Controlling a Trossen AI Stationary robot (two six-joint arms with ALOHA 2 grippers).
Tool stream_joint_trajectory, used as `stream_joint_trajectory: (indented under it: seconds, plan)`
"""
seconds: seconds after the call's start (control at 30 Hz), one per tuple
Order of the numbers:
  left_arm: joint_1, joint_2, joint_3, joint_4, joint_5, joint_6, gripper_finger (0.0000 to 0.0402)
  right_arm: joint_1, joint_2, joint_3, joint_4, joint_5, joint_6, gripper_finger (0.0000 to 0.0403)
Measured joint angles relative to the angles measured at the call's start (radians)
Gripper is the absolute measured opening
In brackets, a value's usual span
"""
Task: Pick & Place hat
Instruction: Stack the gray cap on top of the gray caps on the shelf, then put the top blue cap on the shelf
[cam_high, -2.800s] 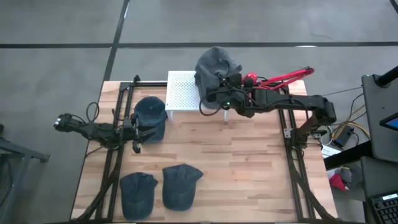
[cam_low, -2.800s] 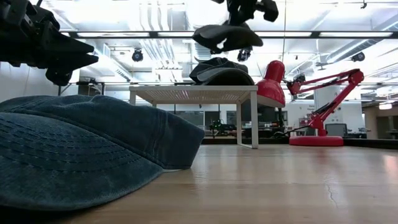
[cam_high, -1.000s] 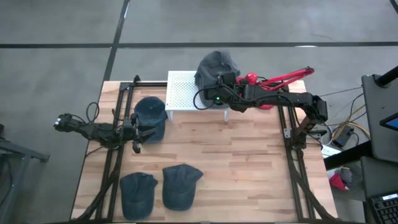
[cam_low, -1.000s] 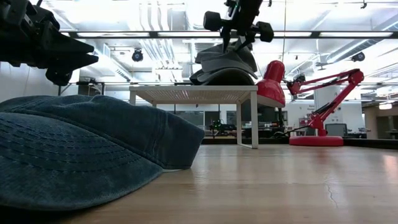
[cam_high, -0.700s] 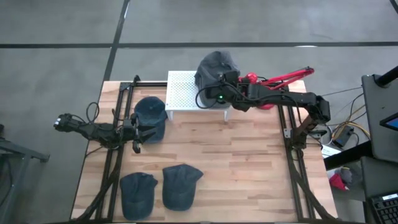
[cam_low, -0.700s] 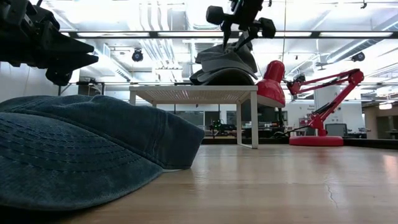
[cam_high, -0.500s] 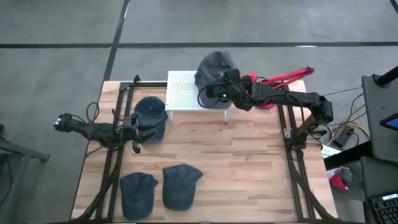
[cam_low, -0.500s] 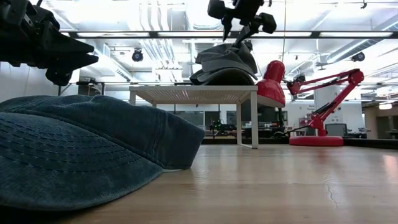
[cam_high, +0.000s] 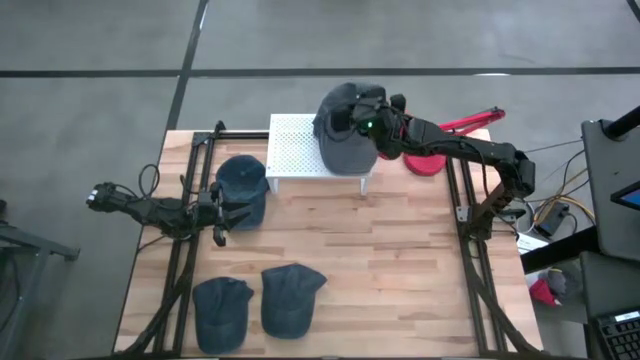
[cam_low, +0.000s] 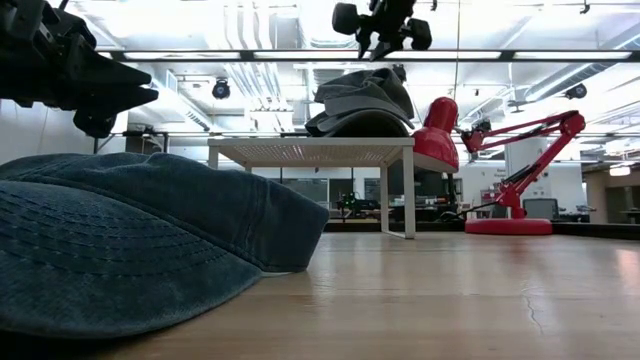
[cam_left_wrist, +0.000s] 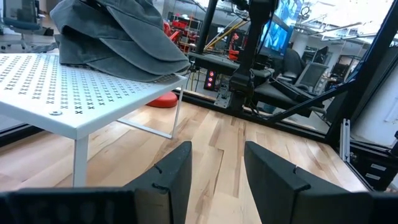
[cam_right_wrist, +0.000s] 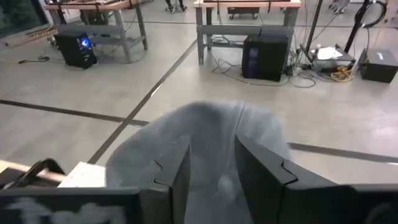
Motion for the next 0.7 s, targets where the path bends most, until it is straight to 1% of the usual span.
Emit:
stream_joint_trajectory:
  seconds: [0.17,0.33,0.5,0.7]
  plan:
    - [0.0,0.0,-0.001,0.004,0.0,-0.001,0.0149,-0.066,0.019,0.0,0.027,-0.094,-0.032,0.0088]
    - [0.0,0.0,-0.001,0.01,0.0,-0.003,0.0149,-0.1,0.056,0.0,0.028,-0.148,-0.033,0.0064]
    - [0.0,0.0,-0.001,0.011,0.0,-0.026,0.0149,-0.106,0.075,0.0,0.029,-0.151,-0.057,0.0049]
    - [0.0,0.0,-0.001,0.012,0.0,-0.027,0.0149,-0.099,0.035,0.0,0.044,-0.148,-0.095,0.0043]
